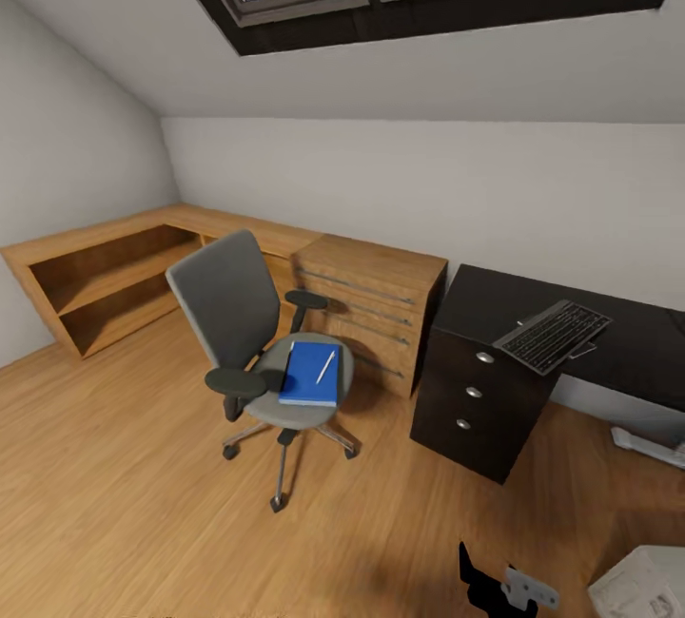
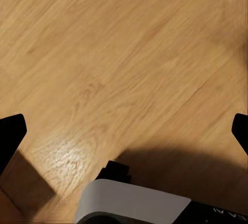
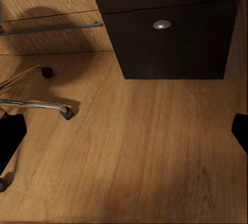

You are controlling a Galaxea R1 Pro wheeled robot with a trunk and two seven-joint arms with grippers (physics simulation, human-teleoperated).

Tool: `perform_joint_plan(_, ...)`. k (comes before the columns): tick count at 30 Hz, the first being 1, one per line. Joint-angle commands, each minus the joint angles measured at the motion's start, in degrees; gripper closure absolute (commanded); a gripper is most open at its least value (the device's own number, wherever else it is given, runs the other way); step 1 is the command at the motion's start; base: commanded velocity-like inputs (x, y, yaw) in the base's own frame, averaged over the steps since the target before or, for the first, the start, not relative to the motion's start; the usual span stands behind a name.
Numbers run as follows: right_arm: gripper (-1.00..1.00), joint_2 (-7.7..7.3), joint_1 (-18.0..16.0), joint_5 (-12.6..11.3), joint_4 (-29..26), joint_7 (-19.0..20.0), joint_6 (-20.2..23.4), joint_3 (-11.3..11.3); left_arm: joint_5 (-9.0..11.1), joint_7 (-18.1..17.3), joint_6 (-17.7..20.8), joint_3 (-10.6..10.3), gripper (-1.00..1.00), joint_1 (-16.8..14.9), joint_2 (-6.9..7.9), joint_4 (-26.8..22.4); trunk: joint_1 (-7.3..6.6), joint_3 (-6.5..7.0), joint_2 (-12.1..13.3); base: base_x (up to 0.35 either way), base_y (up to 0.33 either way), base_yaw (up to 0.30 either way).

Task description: In the bedroom, organize the workspace by keeping the computer under the desk, ensuring the monitor is on the desk, placing the keyboard on the desk next to the monitor, placing the mouse on the desk next to the keyboard, moving the folder from the swivel chair onto the desk next to the mouse, stacking the notebook on top of the folder with the pen on top of the notebook, and positioning the swivel chair next to the desk.

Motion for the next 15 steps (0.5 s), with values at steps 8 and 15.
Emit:
perform_joint_plan(8, -1.0, 0.0, -0.1, -0.5, 0.1, 0.6, -0.2, -0.2, 0.6, 0.3, -0.3, -0.3, -1.0, 0.0, 0.03, 0.0, -1.8, 1.71, 3.2, -0.181, 0.0, -0.231)
perform_joint_plan(15, -1.0, 0.07, -0.1, -0.5, 0.1, 0.6, -0.2, -0.2, 0.6, 0.3, -0.3, -0.3, -1.0, 0.0, -0.12, 0.0, -3.34, 3.1, 6.0, -0.013, 0.0, -0.264)
